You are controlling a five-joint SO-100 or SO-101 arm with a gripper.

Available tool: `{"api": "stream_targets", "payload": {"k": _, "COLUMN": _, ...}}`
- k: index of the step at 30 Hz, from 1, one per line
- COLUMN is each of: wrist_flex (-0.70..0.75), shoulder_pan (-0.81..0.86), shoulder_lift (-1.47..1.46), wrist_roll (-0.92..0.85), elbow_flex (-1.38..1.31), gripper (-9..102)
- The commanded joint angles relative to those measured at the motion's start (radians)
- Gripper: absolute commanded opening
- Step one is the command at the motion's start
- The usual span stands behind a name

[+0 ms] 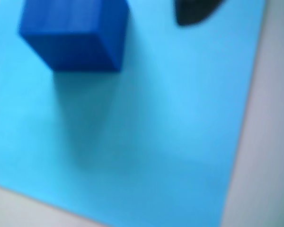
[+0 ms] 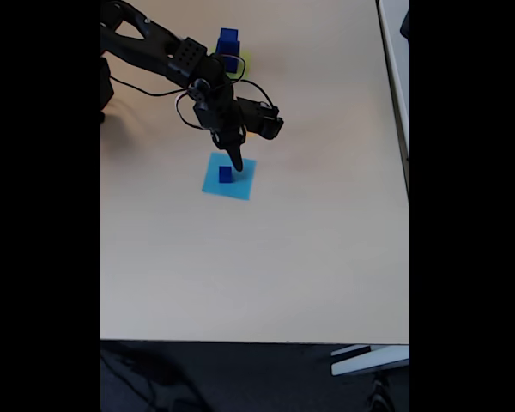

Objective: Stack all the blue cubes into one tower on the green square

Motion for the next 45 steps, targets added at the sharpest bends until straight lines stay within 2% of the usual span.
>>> {"api": "stream_targets", "payload": {"k": 1, "wrist_flex": -0.021, "shoulder_pan": 0.014, "shoulder_lift": 0.023, "wrist_roll": -0.009, "elbow_flex": -0.006, "gripper": 21}}
{"api": "stream_targets", "payload": {"k": 26, "wrist_flex": -0.057, "shoulder_pan": 0.040, "shoulder_lift": -0.025, "wrist_roll": 0.009, "elbow_flex": 0.061, "gripper": 17}}
{"api": "stream_targets", "payload": {"k": 45, "wrist_flex": -0.049, "shoulder_pan": 0.043, "shoulder_lift": -0.003, "wrist_roll": -0.015, "elbow_flex": 0.052, "gripper": 18}}
